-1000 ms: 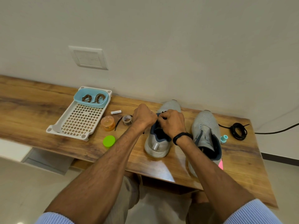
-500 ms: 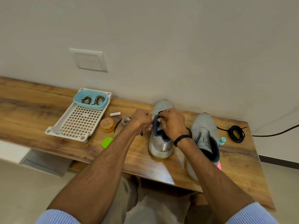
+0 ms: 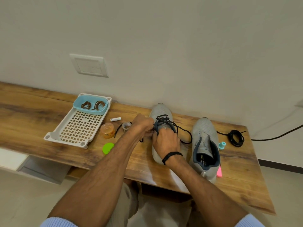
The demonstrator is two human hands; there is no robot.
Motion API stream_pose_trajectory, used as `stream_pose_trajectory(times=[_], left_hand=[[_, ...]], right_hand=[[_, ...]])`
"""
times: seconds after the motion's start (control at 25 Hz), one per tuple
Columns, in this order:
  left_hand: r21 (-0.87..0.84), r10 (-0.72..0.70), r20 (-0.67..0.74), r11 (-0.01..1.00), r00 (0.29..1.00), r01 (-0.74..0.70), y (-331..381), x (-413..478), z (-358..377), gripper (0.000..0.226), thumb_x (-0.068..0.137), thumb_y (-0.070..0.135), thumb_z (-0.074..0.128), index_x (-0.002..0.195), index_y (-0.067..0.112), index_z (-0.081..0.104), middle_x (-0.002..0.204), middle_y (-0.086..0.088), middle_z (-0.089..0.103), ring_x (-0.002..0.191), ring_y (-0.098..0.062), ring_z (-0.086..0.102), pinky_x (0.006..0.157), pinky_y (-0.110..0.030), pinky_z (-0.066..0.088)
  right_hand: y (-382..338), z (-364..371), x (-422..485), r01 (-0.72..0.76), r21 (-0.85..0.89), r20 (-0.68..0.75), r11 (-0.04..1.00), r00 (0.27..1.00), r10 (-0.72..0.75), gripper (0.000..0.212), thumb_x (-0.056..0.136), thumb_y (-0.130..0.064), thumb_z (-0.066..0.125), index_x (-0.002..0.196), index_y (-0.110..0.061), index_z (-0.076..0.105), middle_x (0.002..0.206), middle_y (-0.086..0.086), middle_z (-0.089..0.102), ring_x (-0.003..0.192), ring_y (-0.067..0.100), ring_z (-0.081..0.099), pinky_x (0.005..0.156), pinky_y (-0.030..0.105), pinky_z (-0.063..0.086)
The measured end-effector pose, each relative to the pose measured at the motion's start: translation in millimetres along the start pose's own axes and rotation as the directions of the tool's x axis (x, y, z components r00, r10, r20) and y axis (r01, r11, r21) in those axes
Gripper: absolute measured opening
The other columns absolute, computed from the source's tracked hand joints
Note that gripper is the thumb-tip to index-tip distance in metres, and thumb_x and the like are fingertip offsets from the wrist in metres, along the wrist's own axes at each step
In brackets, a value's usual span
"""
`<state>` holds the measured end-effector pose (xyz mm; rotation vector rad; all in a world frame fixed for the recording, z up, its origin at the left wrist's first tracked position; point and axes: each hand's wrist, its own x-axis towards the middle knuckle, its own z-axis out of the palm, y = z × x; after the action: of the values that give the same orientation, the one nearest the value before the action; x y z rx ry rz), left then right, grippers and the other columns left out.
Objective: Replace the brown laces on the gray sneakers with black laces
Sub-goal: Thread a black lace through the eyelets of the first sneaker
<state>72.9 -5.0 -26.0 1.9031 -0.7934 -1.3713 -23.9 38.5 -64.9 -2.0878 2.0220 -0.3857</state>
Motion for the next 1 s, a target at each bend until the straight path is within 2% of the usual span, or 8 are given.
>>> stream_pose_trajectory(times=[0.12, 0.2, 0.4, 0.48, 0.56, 0.68, 0.8, 1.0], left_hand=[[-0.204, -0.051, -0.103, 0.978, 0.993, 0.029, 3.2, 6.4, -8.4, 0.018, 0.094, 0.002, 0.042, 0.086, -0.005, 0.056, 0.072, -0.015, 0.065, 0.056, -0.023, 0.063, 0.049, -0.029, 0.056], [-0.404, -0.133, -0.284, 0.915, 0.950, 0.008, 2.9, 16.7, -20.9, 0.022, 0.091, 0.011, 0.045, 0.090, -0.003, 0.062, 0.073, -0.012, 0.069, 0.059, -0.022, 0.068, 0.057, -0.031, 0.060], [-0.616, -0.249, -0.750, 0.601, 0.613, -0.510, 20.8, 9.2, -64.1, 0.016, 0.095, 0.011, 0.047, 0.107, 0.005, 0.055, 0.095, -0.008, 0.070, 0.084, -0.022, 0.073, 0.071, -0.030, 0.060], [-0.464, -0.156, -0.802, 0.770, 0.576, -0.437, 19.1, 1.0, -75.0, 0.026, 0.099, 0.014, 0.043, 0.117, 0.003, 0.059, 0.115, -0.013, 0.067, 0.100, -0.024, 0.067, 0.078, -0.027, 0.053], [-0.011, 0.136, -0.641, 0.982, 0.755, -0.187, 10.3, -2.5, -66.5, 0.028, 0.097, 0.018, 0.047, 0.111, 0.003, 0.065, 0.111, -0.012, 0.069, 0.096, -0.026, 0.065, 0.072, -0.032, 0.050], [0.658, 0.317, -0.029, 0.720, 0.948, -0.220, -1.1, -6.8, -38.4, 0.020, 0.088, 0.029, 0.060, 0.101, 0.020, 0.072, 0.105, -0.002, 0.071, 0.101, -0.025, 0.063, 0.082, -0.032, 0.050], [0.856, 0.439, 0.124, 0.406, 0.890, -0.320, -1.3, -11.8, -12.2, 0.025, 0.085, 0.044, 0.066, 0.107, 0.035, 0.070, 0.117, 0.002, 0.066, 0.120, -0.026, 0.047, 0.091, -0.036, 0.034], [0.910, 0.678, 0.051, 0.271, 0.733, -0.313, -7.3, -6.0, -0.2, 0.037, 0.080, 0.047, 0.069, 0.113, 0.032, 0.063, 0.123, -0.006, 0.048, 0.118, -0.028, 0.038, 0.097, -0.038, 0.029]], right_hand=[[2.3, -6.4, 4.5, -0.062, 0.019, 0.004, 0.998, 0.998, 0.062, 0.037, 0.099, -0.035, 0.041, 0.095, -0.007, 0.065, 0.099, 0.014, 0.068, 0.090, 0.033, 0.066, 0.066, 0.033, 0.047], [2.9, -9.1, 4.9, -0.078, 0.047, 0.016, 0.996, 0.997, 0.077, 0.036, 0.098, -0.033, 0.042, 0.091, -0.006, 0.065, 0.095, 0.013, 0.069, 0.086, 0.032, 0.066, 0.065, 0.033, 0.048], [5.1, -13.9, 5.7, -0.101, 0.115, 0.005, 0.988, 0.995, 0.101, 0.034, 0.097, -0.031, 0.044, 0.091, -0.005, 0.066, 0.093, 0.014, 0.069, 0.085, 0.032, 0.066, 0.067, 0.034, 0.049], [9.7, -15.8, 9.3, -0.109, 0.131, 0.012, 0.985, 0.994, 0.108, 0.033, 0.095, -0.030, 0.046, 0.083, -0.006, 0.065, 0.088, 0.014, 0.068, 0.080, 0.031, 0.065, 0.065, 0.034, 0.050], [10.9, -14.2, 10.3, -0.104, 0.128, 0.026, 0.986, 0.994, 0.102, 0.035, 0.095, -0.032, 0.046, 0.078, -0.007, 0.064, 0.085, 0.013, 0.068, 0.078, 0.031, 0.064, 0.064, 0.035, 0.051], [5.3, -10.4, 7.1, -0.082, 0.123, 0.024, 0.989, 0.997, 0.080, 0.038, 0.095, -0.037, 0.046, 0.081, -0.007, 0.066, 0.085, 0.012, 0.068, 0.080, 0.032, 0.066, 0.066, 0.036, 0.053], [7.4, -7.8, 8.2, -0.058, 0.125, -0.001, 0.990, 0.998, 0.059, 0.045, 0.097, -0.046, 0.043, 0.088, -0.008, 0.066, 0.089, 0.011, 0.067, 0.083, 0.032, 0.065, 0.068, 0.037, 0.054], [9.4, -2.8, 10.1, -0.034, 0.110, -0.033, 0.993, 0.999, 0.038, 0.042, 0.098, -0.043, 0.043, 0.097, -0.009, 0.068, 0.096, 0.010, 0.068, 0.085, 0.031, 0.066, 0.065, 0.033, 0.049]])
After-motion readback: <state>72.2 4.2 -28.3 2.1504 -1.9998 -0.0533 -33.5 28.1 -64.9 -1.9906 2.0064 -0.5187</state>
